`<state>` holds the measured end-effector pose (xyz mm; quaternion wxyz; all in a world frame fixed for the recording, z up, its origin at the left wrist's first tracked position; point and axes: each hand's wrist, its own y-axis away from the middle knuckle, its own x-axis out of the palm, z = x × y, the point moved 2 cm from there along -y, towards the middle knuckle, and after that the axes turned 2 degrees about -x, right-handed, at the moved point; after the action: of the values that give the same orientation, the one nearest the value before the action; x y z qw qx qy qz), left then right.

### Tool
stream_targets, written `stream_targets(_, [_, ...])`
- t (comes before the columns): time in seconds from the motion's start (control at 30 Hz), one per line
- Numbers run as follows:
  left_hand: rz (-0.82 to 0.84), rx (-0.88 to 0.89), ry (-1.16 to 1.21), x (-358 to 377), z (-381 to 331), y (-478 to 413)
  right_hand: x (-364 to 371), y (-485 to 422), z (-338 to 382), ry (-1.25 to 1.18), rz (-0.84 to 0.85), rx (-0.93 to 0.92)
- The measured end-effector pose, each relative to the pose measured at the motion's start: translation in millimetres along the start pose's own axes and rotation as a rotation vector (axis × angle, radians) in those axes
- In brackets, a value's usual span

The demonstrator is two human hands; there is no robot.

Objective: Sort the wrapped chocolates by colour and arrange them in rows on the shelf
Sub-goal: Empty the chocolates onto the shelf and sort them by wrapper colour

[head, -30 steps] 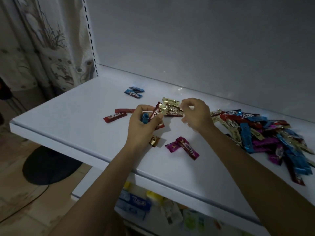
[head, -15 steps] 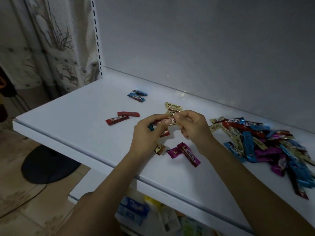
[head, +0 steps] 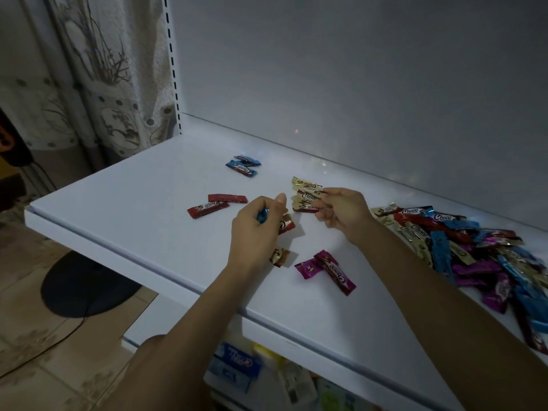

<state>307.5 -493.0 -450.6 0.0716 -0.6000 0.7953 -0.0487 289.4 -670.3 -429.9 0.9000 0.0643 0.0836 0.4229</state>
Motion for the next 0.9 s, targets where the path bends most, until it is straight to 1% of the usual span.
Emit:
stream_targets(0.1, [-0.016,-0.034,0.005,-0.5,0.3,-1.5,-1.4,5.6,0.9,0.041,0.035,-0.045])
stream_targets(0.23, [-0.030,-0.041,0.014,-0.6,-1.5,-0.7,-6.9,23.0,6.7,0.161,0.009,-0.136])
stream_targets(0.3, [-0.047,-0.060,0.029,-1.0,-2.0,-0.4,-2.8,41.1,12.2,0.203,0.098,-0.174])
stream_targets(0.4, [-0.049,-0.064,0.060,-1.7,-3.0,-0.5,12.7,74.1,19.8,0.282,0.313,-0.219])
stream_targets(0.43, [-0.047,-0.053,0.073,-1.8,-2.4,0.2,17.4,82.6,20.2,0.313,0.359,-0.226])
stream_targets(0.5, [-0.040,-0.045,0.112,-1.4,-4.8,3.7,23.2,90.4,21.1,0.344,0.389,-0.237])
stream_targets(0.6, [-0.039,-0.053,0.113,-0.4,-7.1,6.4,22.3,91.1,18.7,0.325,0.362,-0.220])
stream_targets(0.7, [-0.030,-0.054,0.060,-0.1,-7.4,4.3,16.0,88.7,11.0,0.206,0.326,-0.176])
stream_targets(0.73, [-0.035,-0.052,0.039,-0.1,-5.9,3.1,12.9,86.4,8.9,0.181,0.287,-0.183])
stream_targets(0.77, [-0.038,-0.047,0.025,-0.6,-4.4,2.4,8.7,81.3,8.0,0.177,0.219,-0.209])
stream_targets(0.87, [-0.045,-0.042,0.005,-1.6,-3.2,1.1,-8.5,45.7,12.7,0.199,-0.058,-0.275])
stream_targets(0.9, [-0.046,-0.042,-0.011,-1.2,-3.5,0.8,-13.0,31.6,15.0,0.200,-0.115,-0.279])
